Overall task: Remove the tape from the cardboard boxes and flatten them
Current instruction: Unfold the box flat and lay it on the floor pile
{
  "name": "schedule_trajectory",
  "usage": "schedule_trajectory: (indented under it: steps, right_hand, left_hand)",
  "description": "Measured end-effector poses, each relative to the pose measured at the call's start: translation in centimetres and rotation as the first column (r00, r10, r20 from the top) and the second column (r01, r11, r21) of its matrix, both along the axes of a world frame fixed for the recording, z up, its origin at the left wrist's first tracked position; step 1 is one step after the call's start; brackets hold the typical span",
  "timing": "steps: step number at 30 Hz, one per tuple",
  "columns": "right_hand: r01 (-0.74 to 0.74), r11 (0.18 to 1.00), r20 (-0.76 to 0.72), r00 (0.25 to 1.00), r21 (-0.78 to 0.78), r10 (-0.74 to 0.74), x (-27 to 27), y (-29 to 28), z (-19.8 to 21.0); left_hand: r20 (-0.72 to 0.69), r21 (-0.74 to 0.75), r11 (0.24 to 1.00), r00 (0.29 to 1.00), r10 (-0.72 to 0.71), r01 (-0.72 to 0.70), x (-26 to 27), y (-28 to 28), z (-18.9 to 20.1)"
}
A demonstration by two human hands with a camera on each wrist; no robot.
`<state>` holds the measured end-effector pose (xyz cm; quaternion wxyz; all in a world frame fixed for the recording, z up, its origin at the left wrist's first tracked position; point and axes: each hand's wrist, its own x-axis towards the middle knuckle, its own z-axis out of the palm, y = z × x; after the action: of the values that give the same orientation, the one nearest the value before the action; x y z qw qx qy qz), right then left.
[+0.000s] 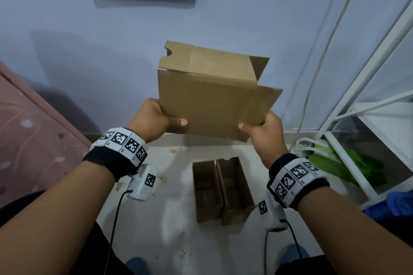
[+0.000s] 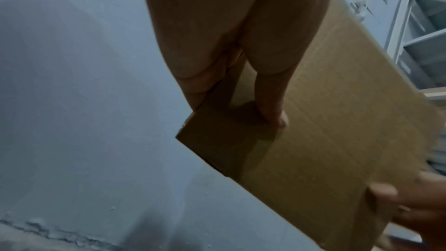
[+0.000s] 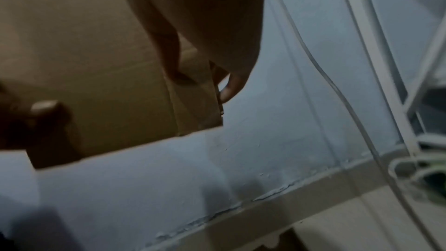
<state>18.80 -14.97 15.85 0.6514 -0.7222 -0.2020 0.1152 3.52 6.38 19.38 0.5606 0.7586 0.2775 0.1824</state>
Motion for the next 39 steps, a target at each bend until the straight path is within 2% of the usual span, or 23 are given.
schedule_trajectory:
  steps: [2,4,6,9,11,14,17,20,22,24,27,31,36,39]
  right_hand:
    - [0.013,0.983,-0.046,0.999,0.182,-0.005,-0.1,0.0,0.9]
    - [0.032,0.962,-0.118,0.993,0.27,0.0,0.2,-0.1,1.8]
    - [0.021,0.962,-0.228,0.973,0.271,0.043,0.7,-0.1,1.9]
    - [-0.082,0.979,-0.365,0.92,0.185,0.146,1.1,-0.2,1.4]
    - [-0.136,0.976,-0.41,0.891,0.168,0.195,1.0,-0.4,1.2]
    - [-0.123,0.977,-0.412,0.892,0.172,0.185,1.0,-0.3,1.5]
    - [-0.102,0.988,-0.355,0.925,0.116,0.137,1.0,0.0,1.5]
    - [-0.089,0.995,-0.294,0.95,0.047,0.099,0.8,-0.2,0.8]
    - [-0.065,0.998,-0.263,0.963,0.008,0.065,1.1,-0.3,0.3]
    - [-0.04,0.999,-0.247,0.969,-0.033,0.031,1.5,-0.4,0.0]
    - [-0.073,0.995,-0.227,0.972,-0.061,0.057,1.2,-0.2,0.0]
    - [-0.076,0.991,-0.154,0.986,-0.111,0.058,0.9,0.0,-0.1]
    - [0.103,0.972,0.041,0.995,-0.209,-0.096,0.6,0.1,0.1]
    - [0.158,0.963,0.197,0.974,-0.216,-0.115,0.0,0.2,0.4]
  left_hand:
    - [-0.047,0.095,0.995,0.999,-0.009,0.014,0.0,0.6,-0.2]
    - [-0.081,0.152,0.988,0.997,0.006,0.006,-0.1,0.8,-0.4]
    - [-0.102,0.22,0.975,0.995,0.023,0.0,0.0,0.9,-0.6]
    - [-0.157,0.288,0.957,0.987,0.032,0.015,0.0,1.0,-0.7]
    - [-0.184,0.283,0.959,0.983,0.016,0.037,-0.1,1.2,-0.8]
    - [-0.178,0.297,0.952,0.984,-0.023,0.076,-0.2,1.1,-0.7]
    - [-0.055,0.229,0.972,0.998,-0.039,0.051,-0.1,0.5,0.3]
    - [0.071,-0.031,0.991,0.989,-0.128,0.13,-0.2,-0.1,1.0]
    - [0.159,-0.287,0.943,0.979,-0.128,0.17,-0.3,-0.3,1.4]
    - [0.17,-0.379,0.911,0.98,-0.105,0.163,-0.2,-0.1,1.3]
    - [0.116,-0.292,0.953,0.992,-0.047,0.079,0.3,0.3,0.2]
    - [0.125,-0.152,0.988,0.992,0.014,0.005,0.5,0.1,-0.6]
    - [0.139,-0.091,0.995,0.989,0.046,-0.033,0.7,-0.4,-0.6]
    - [0.123,-0.067,0.998,0.992,0.031,-0.023,0.8,-0.6,-0.8]
